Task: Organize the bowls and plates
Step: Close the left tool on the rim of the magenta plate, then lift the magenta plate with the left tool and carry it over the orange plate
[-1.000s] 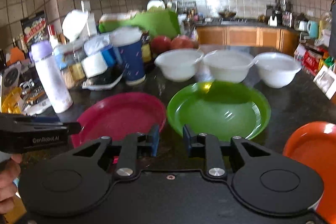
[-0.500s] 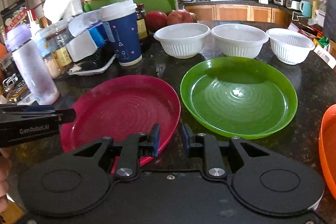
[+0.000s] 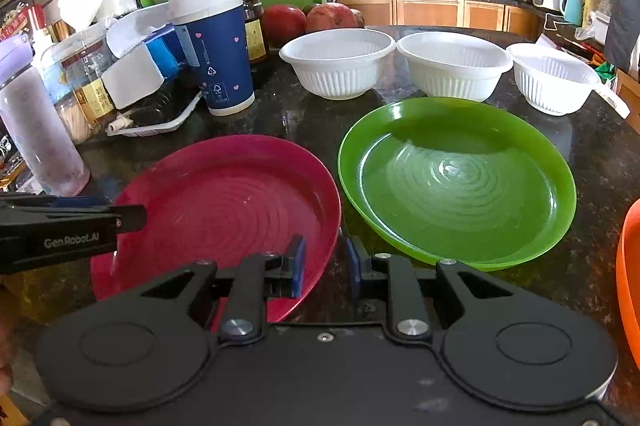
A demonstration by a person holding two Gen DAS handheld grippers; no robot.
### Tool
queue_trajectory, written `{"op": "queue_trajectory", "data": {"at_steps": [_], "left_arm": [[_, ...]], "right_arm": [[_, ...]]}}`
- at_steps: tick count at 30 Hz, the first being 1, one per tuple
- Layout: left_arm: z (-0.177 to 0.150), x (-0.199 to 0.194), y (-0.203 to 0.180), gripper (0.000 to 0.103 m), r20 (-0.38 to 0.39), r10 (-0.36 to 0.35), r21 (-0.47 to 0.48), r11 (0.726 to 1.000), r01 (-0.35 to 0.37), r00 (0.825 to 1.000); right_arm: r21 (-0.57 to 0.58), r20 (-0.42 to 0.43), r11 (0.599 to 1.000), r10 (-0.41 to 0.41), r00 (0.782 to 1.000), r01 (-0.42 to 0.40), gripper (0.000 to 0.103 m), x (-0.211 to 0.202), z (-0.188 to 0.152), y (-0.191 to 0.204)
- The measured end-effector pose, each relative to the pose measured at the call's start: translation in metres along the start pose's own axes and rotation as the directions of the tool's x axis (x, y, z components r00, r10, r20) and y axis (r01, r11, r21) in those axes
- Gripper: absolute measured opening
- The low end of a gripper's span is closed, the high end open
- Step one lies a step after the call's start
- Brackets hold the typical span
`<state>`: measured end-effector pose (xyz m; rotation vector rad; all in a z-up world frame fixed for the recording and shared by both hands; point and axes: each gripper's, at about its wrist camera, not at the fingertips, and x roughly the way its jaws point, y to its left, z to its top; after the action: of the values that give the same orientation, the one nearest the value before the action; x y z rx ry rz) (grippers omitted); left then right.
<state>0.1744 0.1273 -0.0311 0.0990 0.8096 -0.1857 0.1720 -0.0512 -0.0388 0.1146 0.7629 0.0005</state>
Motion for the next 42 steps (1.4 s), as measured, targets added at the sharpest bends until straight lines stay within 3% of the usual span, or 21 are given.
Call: {"op": "queue_trajectory", "data": {"at_steps": [2,10,31,42], "left_arm": [[0.001,0.003,0.003,0.04,-0.01,-0.011,-0.017,1.0,0.011,1.0],[0.0,0.007,0.015,0.019,-0.026,-0.023,-0.052,0.998,0.022,0.999],[-0.011,-0.02,0.019,0.019,0.023,0.012,-0.059,0.998,-0.011,1.0],[-0.011,-0.035,0.003,0.019,0.059,-0.014,-0.039,0.999,0.017,0.998]], "right_arm": [[-0.001,-0.003,1.0,-0.003,1.0,0.003,0.023,0.002,0.002,0.001],[-0.025,0.0,1.0,-0.015,1.0,0.015,0.02,0.008,0.001,0.009],[-0.099,0.058,0.995,-0.019,0.998,0.024,0.02,-0.007,0.0,0.026],[-0.087,0.121,0.994,-0.059,0.991,0.07,0.015,-0.03,-0.006,0.016]]}}
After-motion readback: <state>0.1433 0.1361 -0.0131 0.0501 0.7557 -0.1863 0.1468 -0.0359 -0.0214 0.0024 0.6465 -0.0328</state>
